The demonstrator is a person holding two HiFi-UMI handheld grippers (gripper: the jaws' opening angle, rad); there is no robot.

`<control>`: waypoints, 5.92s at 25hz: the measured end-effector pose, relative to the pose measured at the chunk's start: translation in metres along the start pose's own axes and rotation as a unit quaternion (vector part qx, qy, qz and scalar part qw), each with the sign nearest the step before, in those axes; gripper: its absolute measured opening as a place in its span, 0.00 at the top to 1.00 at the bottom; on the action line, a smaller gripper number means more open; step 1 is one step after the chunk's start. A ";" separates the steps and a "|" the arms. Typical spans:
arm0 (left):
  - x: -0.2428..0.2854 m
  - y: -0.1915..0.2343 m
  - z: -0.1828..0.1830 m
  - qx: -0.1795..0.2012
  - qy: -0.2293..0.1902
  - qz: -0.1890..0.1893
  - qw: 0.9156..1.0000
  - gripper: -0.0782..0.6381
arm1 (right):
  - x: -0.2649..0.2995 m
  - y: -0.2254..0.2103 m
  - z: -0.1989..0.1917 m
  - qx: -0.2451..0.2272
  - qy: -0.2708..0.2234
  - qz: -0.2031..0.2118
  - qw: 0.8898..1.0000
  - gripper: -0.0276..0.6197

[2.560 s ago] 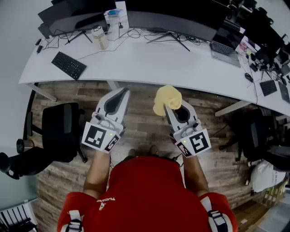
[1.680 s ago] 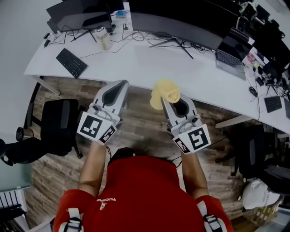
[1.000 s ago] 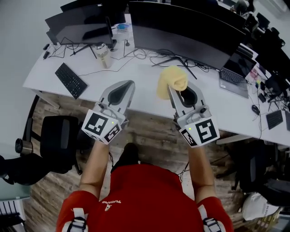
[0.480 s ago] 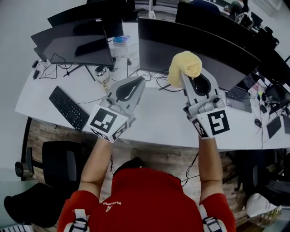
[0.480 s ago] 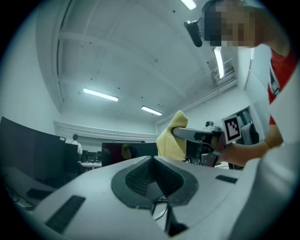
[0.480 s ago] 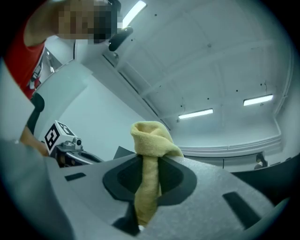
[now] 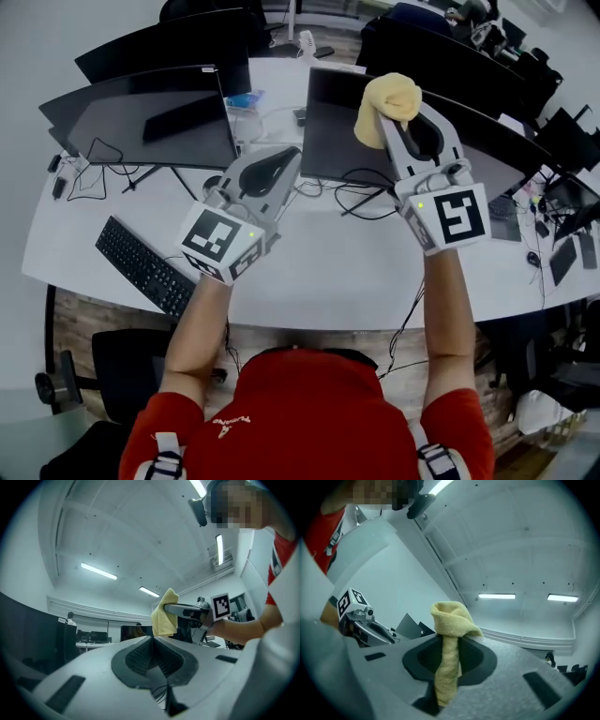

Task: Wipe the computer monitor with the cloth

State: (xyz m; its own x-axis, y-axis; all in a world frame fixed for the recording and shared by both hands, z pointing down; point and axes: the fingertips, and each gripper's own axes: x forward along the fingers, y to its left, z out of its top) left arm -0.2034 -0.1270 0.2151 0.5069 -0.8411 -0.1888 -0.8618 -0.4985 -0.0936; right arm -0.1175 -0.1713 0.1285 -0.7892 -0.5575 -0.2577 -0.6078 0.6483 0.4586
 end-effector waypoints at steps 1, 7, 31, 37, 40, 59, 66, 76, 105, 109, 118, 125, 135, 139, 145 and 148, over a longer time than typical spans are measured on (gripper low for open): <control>0.002 0.006 0.002 -0.002 -0.003 -0.002 1.000 0.87 | 0.008 -0.002 -0.001 -0.010 0.007 0.003 1.000 0.85; 0.007 0.034 0.001 -0.013 -0.015 0.000 1.000 0.87 | 0.057 -0.007 -0.009 -0.126 0.091 0.046 0.987 0.85; 0.008 0.078 -0.025 -0.040 -0.019 0.021 0.999 0.87 | 0.146 0.040 -0.098 -0.200 0.268 0.224 0.915 0.71; 0.012 0.074 -0.029 -0.042 -0.019 0.017 0.999 0.87 | 0.144 0.043 -0.100 -0.203 0.279 0.246 0.906 0.72; 0.014 0.070 -0.030 -0.041 -0.019 0.014 0.999 0.87 | 0.140 0.043 -0.098 -0.203 0.278 0.254 0.904 0.73; 0.079 -0.010 -0.037 -0.033 -0.005 -0.002 0.999 0.87 | 0.045 -0.055 -0.121 -0.205 0.282 0.245 0.905 0.73; 0.115 -0.059 -0.041 -0.028 0.005 -0.008 1.000 0.87 | -0.008 -0.109 -0.135 -0.199 0.282 0.241 0.907 0.73; 0.163 -0.123 -0.052 -0.026 0.015 -0.017 0.999 0.87 | -0.082 -0.187 -0.151 -0.196 0.277 0.225 0.913 0.73; 0.264 -0.217 -0.073 -0.017 0.047 -0.035 0.998 0.87 | -0.224 -0.339 -0.177 -0.157 0.256 0.181 0.937 0.73; 0.272 -0.224 -0.075 -0.015 0.047 -0.044 0.998 0.87 | -0.242 -0.361 -0.186 -0.146 0.253 0.161 0.943 0.73; 0.284 -0.240 -0.081 -0.015 0.075 -0.044 0.996 0.87 | -0.275 -0.394 -0.190 -0.075 0.210 0.114 0.968 0.72; 0.286 -0.245 -0.090 -0.014 0.077 -0.051 0.996 0.87 | -0.290 -0.406 -0.199 -0.007 0.166 0.079 0.983 0.71; 0.287 -0.252 -0.101 -0.013 0.096 -0.051 0.994 0.87 | -0.301 -0.390 -0.242 0.061 0.142 0.056 0.986 0.72; 0.288 -0.253 -0.102 -0.014 0.092 -0.045 0.995 0.87 | -0.307 -0.382 -0.259 0.077 0.139 0.053 0.986 0.72; 0.288 -0.252 -0.108 -0.020 0.082 -0.035 0.996 0.87 | -0.317 -0.364 -0.298 0.091 0.150 0.049 0.983 0.73; 0.287 -0.251 -0.111 -0.024 0.080 -0.032 0.996 0.87 | -0.321 -0.352 -0.320 0.102 0.163 0.049 0.980 0.73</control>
State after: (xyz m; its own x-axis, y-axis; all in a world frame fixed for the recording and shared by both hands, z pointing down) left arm 0.1603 -0.2670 0.2930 0.5596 -0.8284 -0.0245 -0.8282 -0.5579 -0.0529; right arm 0.3784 -0.3863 0.3222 -0.7948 -0.6014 0.0808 -0.5613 0.7792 0.2789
